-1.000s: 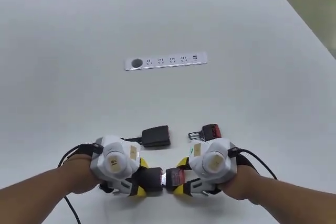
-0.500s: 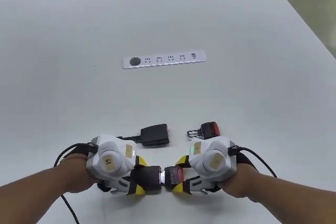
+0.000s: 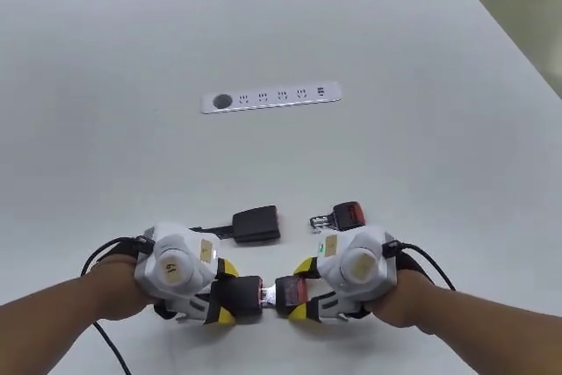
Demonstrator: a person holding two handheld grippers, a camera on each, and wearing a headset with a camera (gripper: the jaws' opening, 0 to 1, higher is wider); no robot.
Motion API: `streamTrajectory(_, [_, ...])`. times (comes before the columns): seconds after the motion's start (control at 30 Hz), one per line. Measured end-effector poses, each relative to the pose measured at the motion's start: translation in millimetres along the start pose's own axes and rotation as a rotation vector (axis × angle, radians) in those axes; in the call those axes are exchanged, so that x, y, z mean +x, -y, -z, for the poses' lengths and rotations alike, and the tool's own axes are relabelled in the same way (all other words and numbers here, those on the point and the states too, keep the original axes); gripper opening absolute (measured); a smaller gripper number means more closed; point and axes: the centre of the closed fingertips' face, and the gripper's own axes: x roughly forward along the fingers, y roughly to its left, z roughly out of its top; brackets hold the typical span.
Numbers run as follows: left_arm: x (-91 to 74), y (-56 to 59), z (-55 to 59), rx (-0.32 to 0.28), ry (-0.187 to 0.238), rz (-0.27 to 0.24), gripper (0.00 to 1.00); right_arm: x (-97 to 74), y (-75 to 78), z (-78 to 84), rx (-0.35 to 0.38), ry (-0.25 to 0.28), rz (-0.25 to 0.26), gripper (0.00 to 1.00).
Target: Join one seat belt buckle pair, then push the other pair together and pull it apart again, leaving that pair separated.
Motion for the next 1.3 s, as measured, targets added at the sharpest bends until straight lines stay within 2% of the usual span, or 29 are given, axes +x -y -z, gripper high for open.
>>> streamTrajectory(0.53, [0.6, -0.5, -2.2, -0.015, 0.003, -0.003, 0.34, -8.4, -1.5, 6.7, 0.003, -0.007, 0.001, 0.31])
streamTrajectory(0.9, [-0.4, 0.0, -3.8, -0.007, 0.005, -0.006, 0.34, -29.6, 4.9, 21.5, 0.013, -0.013, 0.007, 0.31])
streamTrajectory(0.97, [-0.4, -0.4, -3.3, -0.006, 0.003, -0.006, 0.34, -33.9, 1.7, 25.0, 0.017, -0.013, 0.007, 0.31])
streamTrajectory(1.3, [-1.1, -0.4, -2.5, -0.005, 0.004, -0.002, 0.34, -39.1, 8.3, 41.4, 0.013, -0.028, 0.006, 0.32])
